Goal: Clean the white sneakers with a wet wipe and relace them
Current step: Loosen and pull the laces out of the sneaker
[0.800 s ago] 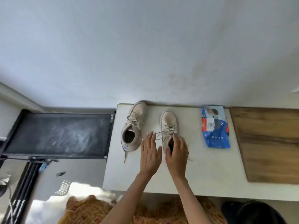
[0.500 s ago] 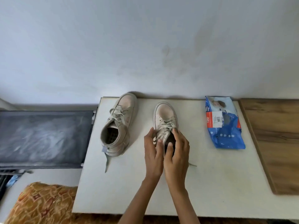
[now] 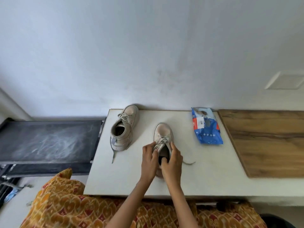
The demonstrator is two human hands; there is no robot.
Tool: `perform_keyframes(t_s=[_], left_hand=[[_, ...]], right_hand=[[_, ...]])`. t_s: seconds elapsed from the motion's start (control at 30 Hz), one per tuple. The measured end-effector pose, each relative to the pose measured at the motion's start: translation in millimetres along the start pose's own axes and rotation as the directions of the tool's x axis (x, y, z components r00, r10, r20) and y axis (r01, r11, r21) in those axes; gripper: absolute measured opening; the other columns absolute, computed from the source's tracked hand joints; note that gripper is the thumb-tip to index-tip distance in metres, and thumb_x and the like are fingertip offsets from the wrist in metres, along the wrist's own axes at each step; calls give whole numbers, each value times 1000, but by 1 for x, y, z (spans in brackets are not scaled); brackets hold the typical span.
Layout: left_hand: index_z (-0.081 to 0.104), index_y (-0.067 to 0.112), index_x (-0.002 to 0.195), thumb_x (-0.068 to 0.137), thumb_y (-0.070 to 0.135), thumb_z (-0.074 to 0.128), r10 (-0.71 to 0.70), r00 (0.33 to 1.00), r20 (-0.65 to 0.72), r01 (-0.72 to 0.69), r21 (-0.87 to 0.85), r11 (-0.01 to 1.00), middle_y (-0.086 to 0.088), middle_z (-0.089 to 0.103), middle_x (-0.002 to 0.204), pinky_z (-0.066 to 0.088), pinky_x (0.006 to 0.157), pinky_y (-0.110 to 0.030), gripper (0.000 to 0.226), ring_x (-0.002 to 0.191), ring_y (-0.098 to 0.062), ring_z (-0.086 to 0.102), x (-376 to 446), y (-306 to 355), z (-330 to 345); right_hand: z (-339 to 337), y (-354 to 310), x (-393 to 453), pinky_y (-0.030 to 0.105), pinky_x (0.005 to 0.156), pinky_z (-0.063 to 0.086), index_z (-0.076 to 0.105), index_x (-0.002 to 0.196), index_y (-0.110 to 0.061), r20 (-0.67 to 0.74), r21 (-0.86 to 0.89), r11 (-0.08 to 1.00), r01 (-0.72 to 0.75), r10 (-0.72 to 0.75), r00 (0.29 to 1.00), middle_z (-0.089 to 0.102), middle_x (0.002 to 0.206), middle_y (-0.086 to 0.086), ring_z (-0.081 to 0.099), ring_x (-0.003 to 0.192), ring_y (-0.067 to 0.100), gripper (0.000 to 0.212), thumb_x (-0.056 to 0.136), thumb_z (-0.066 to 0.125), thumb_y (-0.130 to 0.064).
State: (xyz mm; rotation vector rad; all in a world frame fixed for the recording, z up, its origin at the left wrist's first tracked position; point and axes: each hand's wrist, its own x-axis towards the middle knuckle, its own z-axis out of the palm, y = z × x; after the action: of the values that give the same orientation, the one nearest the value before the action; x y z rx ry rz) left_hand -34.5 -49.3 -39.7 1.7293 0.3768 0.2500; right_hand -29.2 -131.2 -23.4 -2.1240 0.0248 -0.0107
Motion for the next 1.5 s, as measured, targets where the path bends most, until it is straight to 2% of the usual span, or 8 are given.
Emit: perform_keyframes(t_s=[0.37, 0.6, 0.77, 0.97, 1.07, 1.17, 1.3, 1.5], left_hand=[[53, 32, 110, 94, 28, 42, -32, 999, -34, 36, 115, 993, 10, 47, 109, 39, 87, -24, 19, 104, -5, 50, -67, -1, -27], [68, 29, 100, 90, 37, 57, 80, 993, -90, -58, 220, 974, 5, 50, 101, 45, 86, -26, 17, 104, -11, 50, -45, 17, -42], [70, 31, 99, 84, 40, 62, 22, 980, 200, -125, 518, 846, 4, 61, 101, 46, 87, -34, 19, 97, -14, 59, -23, 29, -51], [67, 22, 91, 86, 35, 60, 86, 977, 196, -189, 605, 773, 3, 64, 95, 42, 79, -32, 15, 91, -17, 59, -19, 49, -55], [55, 21, 87, 89, 30, 51, -86, 951, 296, -38, 388, 921, 8, 67, 92, 43, 94, -42, 10, 96, -20, 59, -18, 55, -57], [51, 24, 91, 88, 35, 52, -124, 923, 365, -27, 382, 924, 5, 69, 96, 43, 96, -43, 12, 98, -19, 60, -16, 60, -62], [60, 15, 110, 91, 32, 57, -86, 863, 498, -124, 373, 919, 0, 63, 89, 46, 77, -28, 25, 80, -14, 59, -13, 69, -64], [68, 6, 98, 91, 15, 61, 19, 873, 488, -102, 144, 984, 9, 54, 66, 42, 55, -18, 14, 59, -7, 47, -5, 75, -73]], right_hand=[[-33, 8, -42, 35, 102, 42, 53, 129, -21, 210, 80, 997, 3, -20, 977, 44, 110, -5, 49, 114, 17, 37, 92, 49, -15], [-44, -4, -31, 21, 83, 41, 63, 111, -17, 77, -4, 995, 103, -102, 992, 55, 113, 4, 51, 107, 17, 25, 92, 54, -31], [-46, -9, -23, 31, 87, 49, 61, 116, -21, 187, -162, 978, 131, -99, 977, 55, 114, 3, 52, 107, 19, 30, 90, 58, -35], [-58, -19, -20, 24, 66, 45, 62, 95, -21, 194, -225, 965, 137, -93, 977, 66, 90, -8, 59, 82, 12, 14, 91, 57, -33], [-63, -25, -17, 23, 71, 47, 60, 101, -16, 233, -101, 992, 75, -50, 971, 64, 95, -5, 60, 87, 13, 13, 91, 58, -25], [-62, -29, -20, 26, 80, 53, 57, 110, -17, 338, 156, 982, -104, 46, 940, 63, 103, 3, 61, 97, 20, 21, 90, 58, -15], [-69, -47, -16, 33, 81, 49, 56, 108, -13, 361, 557, 775, -298, 98, 927, 62, 89, 7, 59, 82, 18, 19, 90, 54, -10], [-74, -55, -3, 32, 79, 44, 54, 106, -14, 470, 558, 757, -339, 49, 881, 60, 78, 5, 56, 72, 15, 17, 90, 58, -17]])
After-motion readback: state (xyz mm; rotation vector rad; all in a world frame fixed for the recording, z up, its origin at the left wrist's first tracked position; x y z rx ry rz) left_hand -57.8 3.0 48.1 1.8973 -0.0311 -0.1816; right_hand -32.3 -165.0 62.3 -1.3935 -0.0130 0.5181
